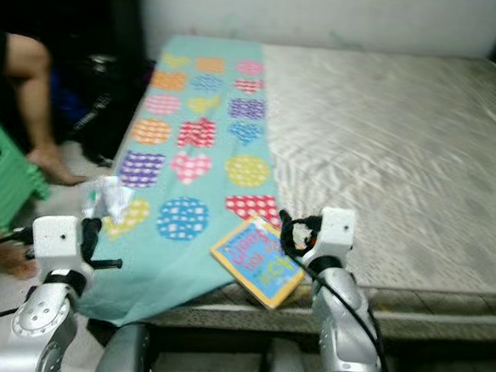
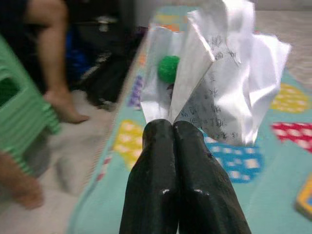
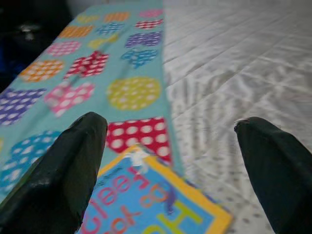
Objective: Clean up the room
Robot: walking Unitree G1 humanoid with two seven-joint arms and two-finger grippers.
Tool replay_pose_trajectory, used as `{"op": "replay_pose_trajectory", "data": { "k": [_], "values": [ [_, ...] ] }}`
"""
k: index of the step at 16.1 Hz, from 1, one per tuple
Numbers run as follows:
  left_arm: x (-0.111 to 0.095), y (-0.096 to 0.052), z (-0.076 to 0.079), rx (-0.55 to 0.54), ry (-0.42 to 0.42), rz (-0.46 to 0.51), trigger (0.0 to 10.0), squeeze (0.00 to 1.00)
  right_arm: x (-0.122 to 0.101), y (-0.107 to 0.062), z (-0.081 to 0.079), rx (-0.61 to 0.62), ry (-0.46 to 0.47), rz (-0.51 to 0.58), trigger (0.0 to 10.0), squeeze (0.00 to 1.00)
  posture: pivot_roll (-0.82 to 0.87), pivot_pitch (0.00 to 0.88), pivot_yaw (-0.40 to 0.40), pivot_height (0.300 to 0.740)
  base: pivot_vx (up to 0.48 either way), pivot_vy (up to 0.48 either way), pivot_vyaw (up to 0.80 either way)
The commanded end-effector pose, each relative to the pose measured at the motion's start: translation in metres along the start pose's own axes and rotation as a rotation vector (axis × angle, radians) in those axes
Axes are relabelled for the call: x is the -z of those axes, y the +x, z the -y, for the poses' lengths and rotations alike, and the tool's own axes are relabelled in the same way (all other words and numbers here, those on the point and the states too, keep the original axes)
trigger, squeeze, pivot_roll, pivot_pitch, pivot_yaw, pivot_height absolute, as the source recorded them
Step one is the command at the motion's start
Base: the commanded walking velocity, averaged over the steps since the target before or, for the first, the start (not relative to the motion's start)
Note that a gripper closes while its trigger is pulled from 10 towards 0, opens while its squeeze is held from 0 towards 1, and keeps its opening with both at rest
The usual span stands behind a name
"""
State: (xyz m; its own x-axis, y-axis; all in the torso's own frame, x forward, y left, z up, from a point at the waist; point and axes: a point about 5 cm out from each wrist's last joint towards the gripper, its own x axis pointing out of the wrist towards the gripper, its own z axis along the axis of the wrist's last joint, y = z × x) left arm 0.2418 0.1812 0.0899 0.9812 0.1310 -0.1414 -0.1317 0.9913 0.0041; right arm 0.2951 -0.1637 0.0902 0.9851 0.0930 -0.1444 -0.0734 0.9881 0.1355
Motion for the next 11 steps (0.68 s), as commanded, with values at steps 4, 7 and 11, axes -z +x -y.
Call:
{"op": "replay_pose_trajectory", "data": {
  "k": [4, 7, 11],
  "values": [
    [0.0005, 0.0011, 0.0004, 0.001, -0.008, -0.012, 0.0, 0.00, -0.0014, 0.0014, 0.0028, 0.014, 0.005, 0.008, 10.0, 0.00, -0.11, 0.000, 0.003, 0.641, 0.000, 0.000, -0.42],
    [0.0005, 0.0011, 0.0003, 0.004, -0.009, -0.013, 0.0, 0.00, -0.0009, 0.0012, 0.0029, 0.016, 0.010, 0.007, 10.0, 0.00, -0.12, 0.000, 0.006, 0.671, 0.000, 0.000, -0.41],
    [0.0009, 0.0017, 0.0009, 0.008, -0.011, -0.016, 0.0, 0.00, -0.0008, 0.0011, 0.0037, 0.019, 0.015, 0.009, 10.0, 0.00, -0.12, 0.000, 0.006, 0.709, 0.000, 0.000, -0.41]
  ]
}}
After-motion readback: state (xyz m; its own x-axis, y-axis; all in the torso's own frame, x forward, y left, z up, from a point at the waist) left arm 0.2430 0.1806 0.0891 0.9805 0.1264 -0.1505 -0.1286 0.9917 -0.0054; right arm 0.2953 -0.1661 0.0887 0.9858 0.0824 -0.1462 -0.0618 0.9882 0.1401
